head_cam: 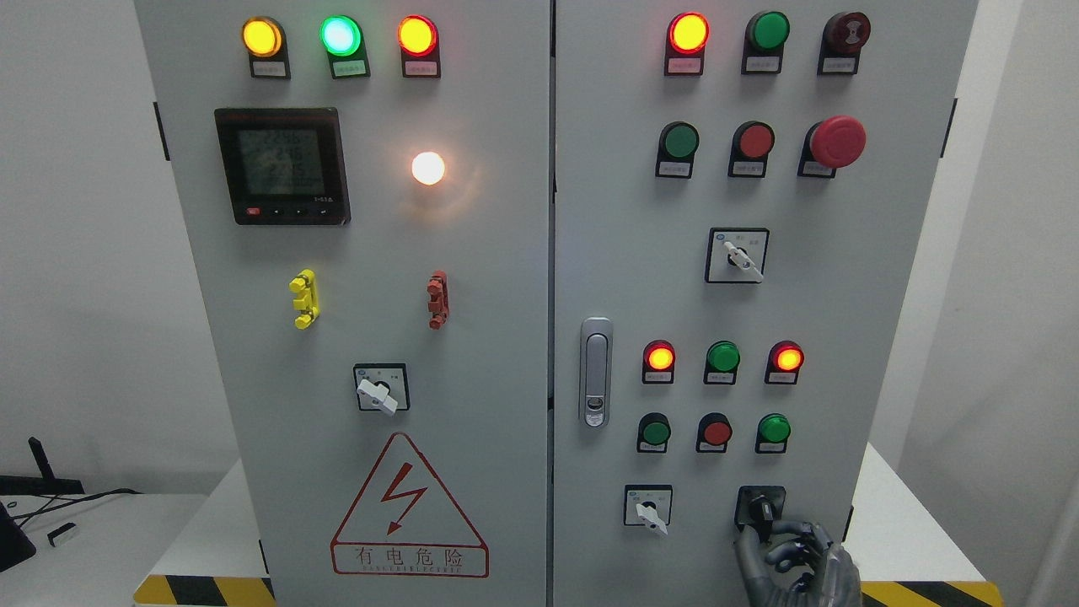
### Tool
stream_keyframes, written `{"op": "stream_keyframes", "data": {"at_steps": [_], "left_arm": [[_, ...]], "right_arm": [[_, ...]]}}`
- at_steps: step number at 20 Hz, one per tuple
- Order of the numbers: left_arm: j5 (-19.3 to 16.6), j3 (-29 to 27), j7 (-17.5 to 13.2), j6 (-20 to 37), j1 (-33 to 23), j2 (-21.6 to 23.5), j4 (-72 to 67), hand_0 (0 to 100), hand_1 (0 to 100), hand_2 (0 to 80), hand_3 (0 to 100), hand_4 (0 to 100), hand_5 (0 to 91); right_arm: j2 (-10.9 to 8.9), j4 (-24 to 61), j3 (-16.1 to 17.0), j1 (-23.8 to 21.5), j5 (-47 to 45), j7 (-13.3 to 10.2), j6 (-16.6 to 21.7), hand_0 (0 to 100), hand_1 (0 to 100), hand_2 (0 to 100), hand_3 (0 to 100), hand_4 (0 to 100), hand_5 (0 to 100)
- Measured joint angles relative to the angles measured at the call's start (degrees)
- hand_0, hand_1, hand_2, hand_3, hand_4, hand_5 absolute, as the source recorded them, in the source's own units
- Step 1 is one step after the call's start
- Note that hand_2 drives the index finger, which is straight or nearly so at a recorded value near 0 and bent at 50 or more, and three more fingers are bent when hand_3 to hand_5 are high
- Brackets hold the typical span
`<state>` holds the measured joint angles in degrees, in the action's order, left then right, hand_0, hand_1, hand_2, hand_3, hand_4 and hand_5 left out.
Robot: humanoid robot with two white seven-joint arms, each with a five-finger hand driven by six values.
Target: Trip black knob to open circuit
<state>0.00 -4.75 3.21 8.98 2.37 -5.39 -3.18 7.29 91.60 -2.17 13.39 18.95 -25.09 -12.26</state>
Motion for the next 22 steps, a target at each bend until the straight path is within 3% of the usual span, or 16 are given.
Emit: {"op": "stream_keyframes", "data": {"at_steps": [12,22], "left_arm": [[0.00,0.00,0.00,0.00,0.00,0.00,0.00,12,39,0.0,0,0,0.0],[0.00,0.00,0.00,0.00,0.00,-0.01,0.00,12,39,0.0,0,0,0.0]], "right_arm": [[0.00,-0.18,0.05,0.19,-0.05,0.10,-0.02,57,83,51,80,79,92],[0.00,-0.21,0.10,0.42,-0.12,0.16,0.00,59,84,51,80,79,92]]}}
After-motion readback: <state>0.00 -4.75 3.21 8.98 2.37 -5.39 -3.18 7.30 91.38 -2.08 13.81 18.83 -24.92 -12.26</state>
